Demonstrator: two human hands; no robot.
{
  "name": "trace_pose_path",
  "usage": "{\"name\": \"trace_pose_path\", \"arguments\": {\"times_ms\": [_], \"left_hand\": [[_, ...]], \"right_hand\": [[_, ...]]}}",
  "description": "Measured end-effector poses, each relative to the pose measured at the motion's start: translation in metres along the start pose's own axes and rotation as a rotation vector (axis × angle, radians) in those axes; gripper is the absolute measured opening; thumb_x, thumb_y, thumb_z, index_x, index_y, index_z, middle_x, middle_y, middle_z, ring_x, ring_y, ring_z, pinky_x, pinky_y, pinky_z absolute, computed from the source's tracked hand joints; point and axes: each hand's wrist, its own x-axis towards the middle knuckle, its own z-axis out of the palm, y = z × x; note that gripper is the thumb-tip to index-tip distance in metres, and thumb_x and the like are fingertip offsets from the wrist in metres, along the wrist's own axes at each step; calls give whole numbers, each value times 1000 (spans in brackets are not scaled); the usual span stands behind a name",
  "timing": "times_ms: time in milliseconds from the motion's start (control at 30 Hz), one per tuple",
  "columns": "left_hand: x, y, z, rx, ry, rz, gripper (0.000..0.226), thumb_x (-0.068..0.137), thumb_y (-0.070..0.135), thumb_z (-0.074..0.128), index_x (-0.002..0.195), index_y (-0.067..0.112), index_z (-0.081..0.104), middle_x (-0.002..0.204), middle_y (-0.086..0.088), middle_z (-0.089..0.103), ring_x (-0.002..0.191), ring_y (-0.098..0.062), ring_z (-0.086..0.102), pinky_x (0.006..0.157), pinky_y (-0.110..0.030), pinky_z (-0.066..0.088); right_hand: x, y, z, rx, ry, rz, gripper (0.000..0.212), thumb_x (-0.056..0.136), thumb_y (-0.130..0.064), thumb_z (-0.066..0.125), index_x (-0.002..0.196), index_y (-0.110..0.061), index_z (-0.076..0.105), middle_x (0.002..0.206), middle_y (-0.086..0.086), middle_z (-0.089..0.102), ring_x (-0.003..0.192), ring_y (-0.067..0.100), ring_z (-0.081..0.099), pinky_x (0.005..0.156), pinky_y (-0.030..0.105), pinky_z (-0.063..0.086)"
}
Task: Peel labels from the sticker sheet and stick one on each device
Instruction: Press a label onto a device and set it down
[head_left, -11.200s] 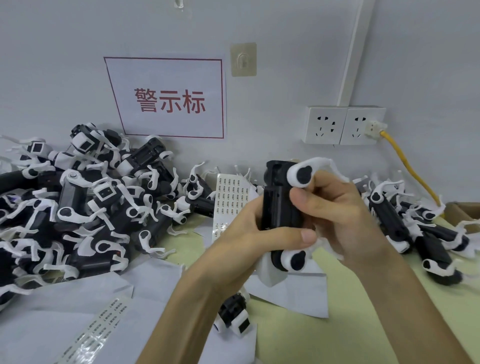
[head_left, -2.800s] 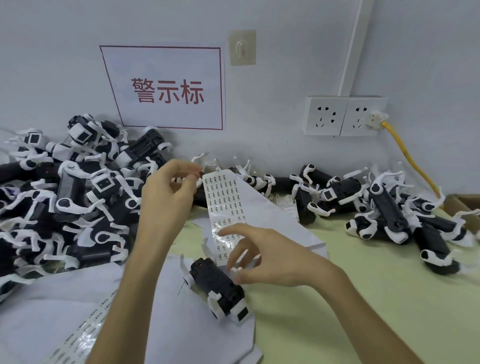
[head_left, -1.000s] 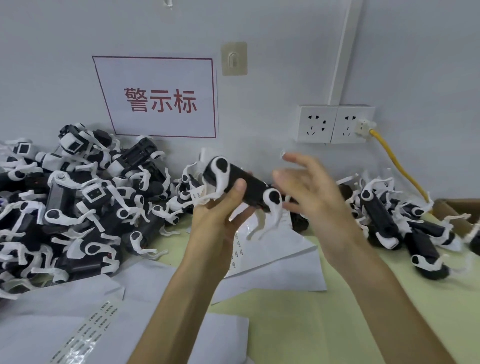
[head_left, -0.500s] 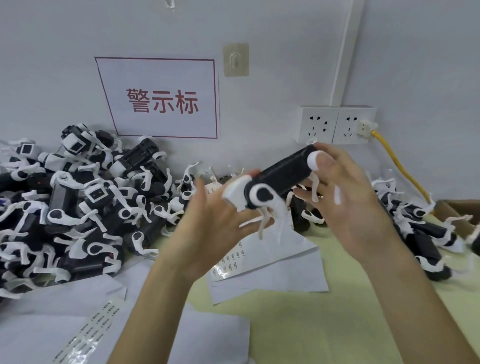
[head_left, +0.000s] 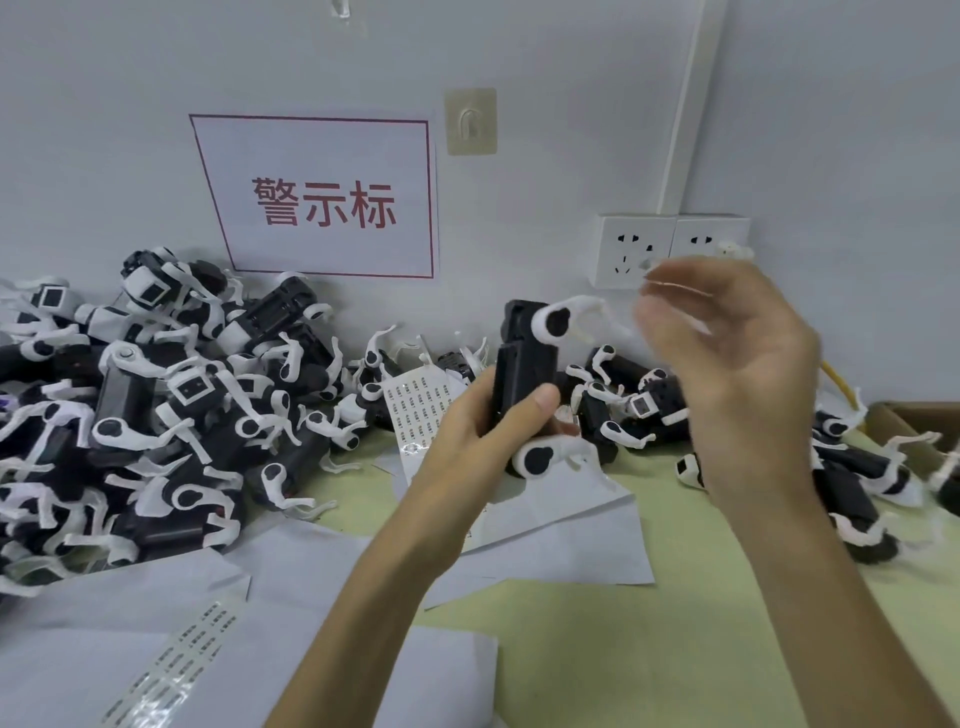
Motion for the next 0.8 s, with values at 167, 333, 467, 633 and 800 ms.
{"name": "trace_pose_path", "arguments": {"times_ms": [167,333,467,633,800], "left_hand": [[1,2,2,-59,59,68,40,90,43,61,115,11,62,103,-19,73,102,-21,74,77,-17,54],[0,0,6,-33,55,159,33,92,34,62,119,14,61,95,2,73,95,-14,73,78,-19,54],[1,0,9,54,100,204,41,88,44,66,118,17,60,94,4,66,88,-7,65,77,-22,50],[-1,0,14,106,110,233,36,90,43,66,117,20,59,97,-3,64,89,-8,63,79,-24,51],[-1,1,14,124,129,286,33,93,36,68,119,18,58,95,3,65,90,-6,64,78,-18,52]], "right_hand": [[2,-18,-5,82,-166,124,7,87,-21,72,84,-27,72,81,-4,74,72,14,69,71,23,55],[-7,-20,9,79,-345,234,9,89,-15,75,82,-18,74,74,-2,74,66,7,68,63,13,50],[-10,-17,15,51,-314,236,12,92,-13,72,82,-19,73,68,-9,70,62,5,66,57,12,46],[-12,-16,19,-21,-262,200,13,93,-13,71,82,-20,73,67,-11,69,59,3,65,58,10,45],[-14,-17,21,-76,-227,176,16,94,-16,70,81,-24,71,65,-12,70,59,2,65,59,12,46]]}}
